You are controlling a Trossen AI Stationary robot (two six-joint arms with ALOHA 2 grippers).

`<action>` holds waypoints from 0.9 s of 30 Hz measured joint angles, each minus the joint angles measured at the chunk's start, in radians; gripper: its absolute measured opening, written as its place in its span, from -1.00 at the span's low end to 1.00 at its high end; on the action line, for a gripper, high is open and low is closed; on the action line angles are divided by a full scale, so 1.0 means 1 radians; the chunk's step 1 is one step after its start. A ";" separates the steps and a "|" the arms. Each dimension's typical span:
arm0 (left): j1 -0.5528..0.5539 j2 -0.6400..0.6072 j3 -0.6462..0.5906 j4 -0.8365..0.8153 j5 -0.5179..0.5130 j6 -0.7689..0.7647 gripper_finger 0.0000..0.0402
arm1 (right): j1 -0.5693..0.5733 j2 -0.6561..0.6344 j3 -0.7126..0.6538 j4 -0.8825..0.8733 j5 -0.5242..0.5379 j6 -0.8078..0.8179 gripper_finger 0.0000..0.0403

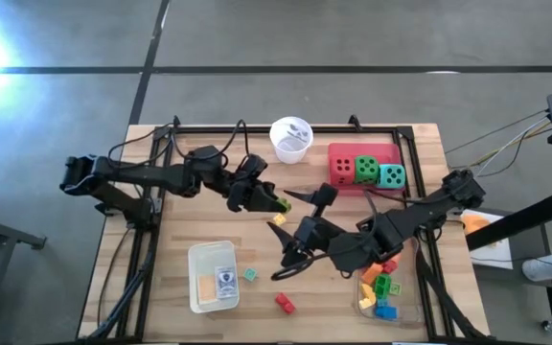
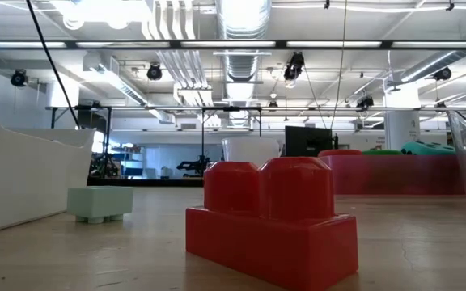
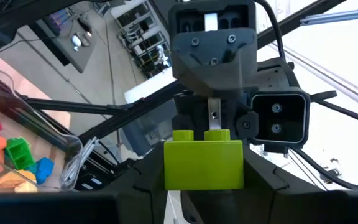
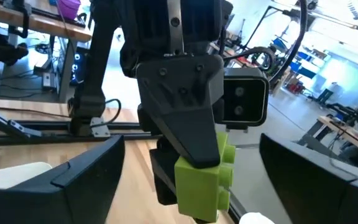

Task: Pick & Place Toys
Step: Put the light green game piece into the transparent bin

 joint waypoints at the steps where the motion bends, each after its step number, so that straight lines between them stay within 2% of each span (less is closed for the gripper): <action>1: -0.001 0.000 0.000 0.000 0.000 0.000 -0.34 | 0.000 0.000 0.000 0.000 0.000 0.004 0.74; 16: -0.005 0.000 0.000 0.028 -0.012 -0.008 -0.32 | -0.018 0.003 0.003 0.000 0.025 0.007 -0.53; 20: -0.005 0.000 0.000 0.027 -0.003 -0.021 -0.23 | -0.018 0.003 0.003 0.001 0.011 -0.003 -0.56; 27: -0.007 0.000 -0.001 0.029 0.012 -0.022 0.15 | -0.019 0.004 0.003 0.007 -0.004 0.013 -0.57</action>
